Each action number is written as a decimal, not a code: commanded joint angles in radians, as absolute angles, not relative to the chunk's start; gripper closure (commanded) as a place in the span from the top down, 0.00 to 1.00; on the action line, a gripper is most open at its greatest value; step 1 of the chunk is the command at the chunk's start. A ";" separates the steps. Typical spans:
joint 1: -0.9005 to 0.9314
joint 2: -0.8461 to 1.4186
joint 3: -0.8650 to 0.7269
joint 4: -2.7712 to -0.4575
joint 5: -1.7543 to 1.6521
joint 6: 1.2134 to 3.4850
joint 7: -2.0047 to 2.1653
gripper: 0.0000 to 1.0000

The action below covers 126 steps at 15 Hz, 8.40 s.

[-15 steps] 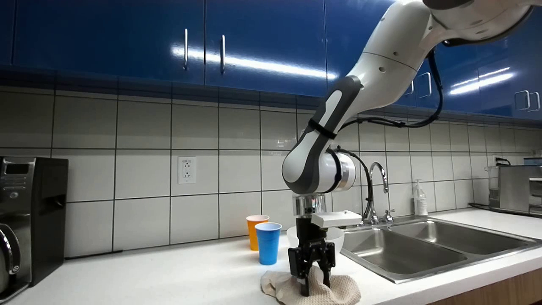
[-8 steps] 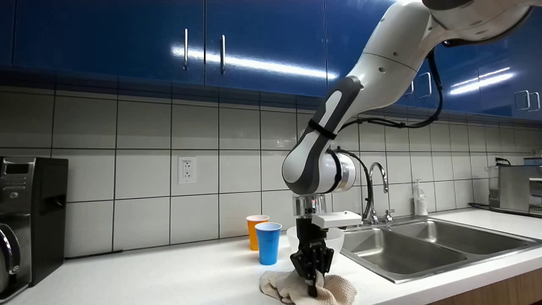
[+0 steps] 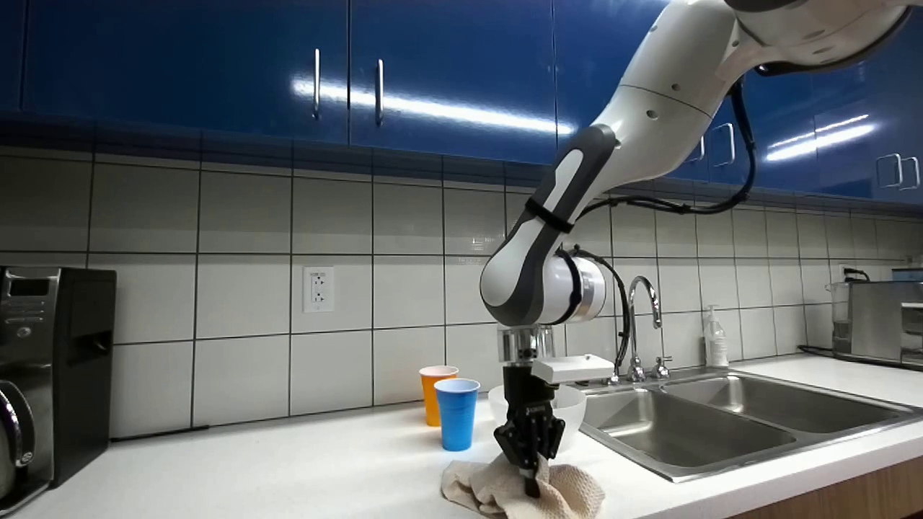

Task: Put the white towel inside the plastic bowl

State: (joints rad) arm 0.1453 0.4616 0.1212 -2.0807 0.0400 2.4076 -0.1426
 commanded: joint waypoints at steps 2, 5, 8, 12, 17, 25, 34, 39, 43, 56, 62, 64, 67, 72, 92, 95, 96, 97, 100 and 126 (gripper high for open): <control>0.124 0.344 0.144 -2.146 0.035 2.425 -0.175 0.02; 0.125 0.277 0.143 -2.173 0.035 2.422 -0.175 0.02; 0.128 0.202 0.139 -2.204 0.031 2.417 -0.172 0.02; 0.131 0.097 0.135 -2.243 0.032 2.409 -0.172 0.02; 0.135 -0.017 0.130 -2.277 0.037 2.399 -0.175 0.02; 0.135 -0.070 0.117 -2.239 0.027 2.365 -0.152 0.02; 0.118 -0.042 0.089 -2.123 0.006 2.284 -0.123 0.02; 0.097 0.007 0.076 -2.049 -0.054 2.269 -0.060 0.02; 0.088 0.078 0.064 -1.971 -0.070 2.258 -0.017 0.02; 0.095 0.362 0.016 -1.605 -0.111 2.159 0.092 0.02; 0.091 0.443 -0.004 -1.499 -0.096 2.122 0.096 0.02; 0.090 0.459 -0.005 -1.492 -0.092 2.116 0.091 0.02; 0.091 0.483 -0.009 -1.491 -0.094 2.099 0.093 0.02; 0.082 0.510 -0.009 -1.505 -0.079 2.089 0.086 0.02; 0.069 0.516 -0.005 -1.563 -0.059 2.070 0.088 0.32; 0.069 0.511 -0.004 -1.572 -0.051 2.070 0.086 0.46; 0.069 0.506 -0.004 -1.577 -0.051 2.072 0.085 0.55; 0.069 0.503 -0.003 -1.580 -0.050 2.074 0.084 0.61; 0.069 0.480 -0.002 -1.606 -0.050 2.088 0.080 0.85; 0.069 -0.294 0.002 -2.484 -0.025 2.315 -0.050 1.00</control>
